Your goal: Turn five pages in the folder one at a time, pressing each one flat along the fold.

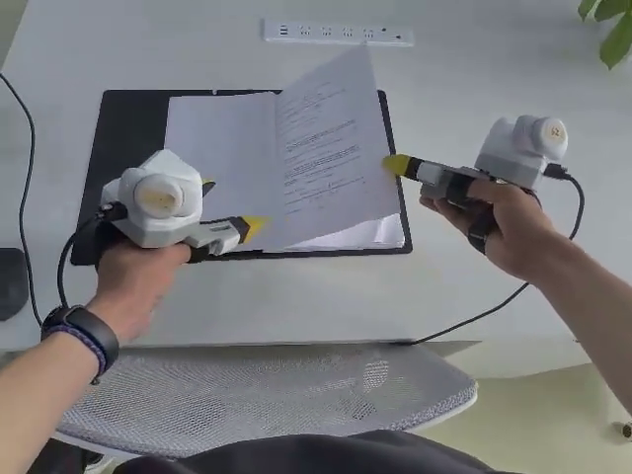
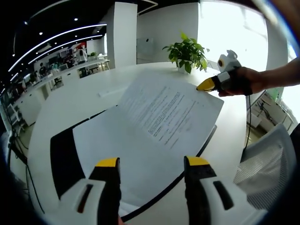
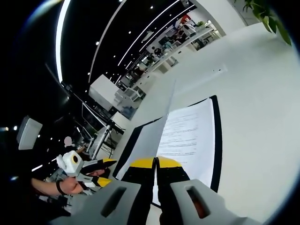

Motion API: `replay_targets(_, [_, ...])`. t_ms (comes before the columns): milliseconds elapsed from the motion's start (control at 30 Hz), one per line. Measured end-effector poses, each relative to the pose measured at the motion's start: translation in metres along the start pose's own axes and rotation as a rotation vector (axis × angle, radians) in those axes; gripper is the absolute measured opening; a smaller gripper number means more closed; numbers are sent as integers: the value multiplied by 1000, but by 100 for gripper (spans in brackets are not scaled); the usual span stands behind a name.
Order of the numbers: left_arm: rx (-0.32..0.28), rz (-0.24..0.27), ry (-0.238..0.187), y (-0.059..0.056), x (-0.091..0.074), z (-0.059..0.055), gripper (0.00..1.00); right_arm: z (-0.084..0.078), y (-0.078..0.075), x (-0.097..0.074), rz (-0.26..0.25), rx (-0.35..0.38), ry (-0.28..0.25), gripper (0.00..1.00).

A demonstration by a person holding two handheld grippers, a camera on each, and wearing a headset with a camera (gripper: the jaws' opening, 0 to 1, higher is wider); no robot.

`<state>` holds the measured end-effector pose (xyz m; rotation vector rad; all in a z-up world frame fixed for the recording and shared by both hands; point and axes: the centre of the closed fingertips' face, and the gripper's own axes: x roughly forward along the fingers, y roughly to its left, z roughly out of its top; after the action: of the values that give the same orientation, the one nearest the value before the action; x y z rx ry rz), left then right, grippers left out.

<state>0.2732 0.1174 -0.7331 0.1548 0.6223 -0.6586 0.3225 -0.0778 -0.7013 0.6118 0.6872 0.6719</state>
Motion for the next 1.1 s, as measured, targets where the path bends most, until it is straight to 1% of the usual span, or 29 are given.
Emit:
replay_targets(133, [-16,25,0,11,-11,-7,54,4,17,2,32,-14,-8,0])
replay_targets(333, [-39,46,-5,22,-25,-13,55,9,41,10,73,-37,-13,0])
replay_targets(367, [-41,48,-7,23,-27,-13,55,10,43,12,77,-39,-13,0])
replay_targets(433, [-44,52,-10,25,-30,-14,56,13,43,12,88,-46,-13,0])
replay_targets(567, [-55,67,-19,32,-40,-16,57,14,60,23,124,-49,-15,0])
replay_targets(633, [-59,75,-18,36,-45,-19,58,17,62,26,145,-52,-13,0])
replay_targets(700, [-64,84,-19,40,-50,-22,58,17,74,33,173,-63,-7,0])
replay_targets(767, [-69,93,-19,43,-55,-25,58,15,83,40,189,-70,1,0])
replay_targets(833, [-74,98,-20,46,-59,-27,58,17,86,48,209,-78,12,0])
replay_targets(900, [-79,102,-20,48,-62,-29,59,15,92,55,220,-81,19,0])
replay_targets(1000, [-88,115,-20,53,-68,-32,59,9,109,73,249,-91,37,0])
replay_targets(1100, [-93,130,-19,58,-74,-35,60,5,115,86,267,-93,55,0])
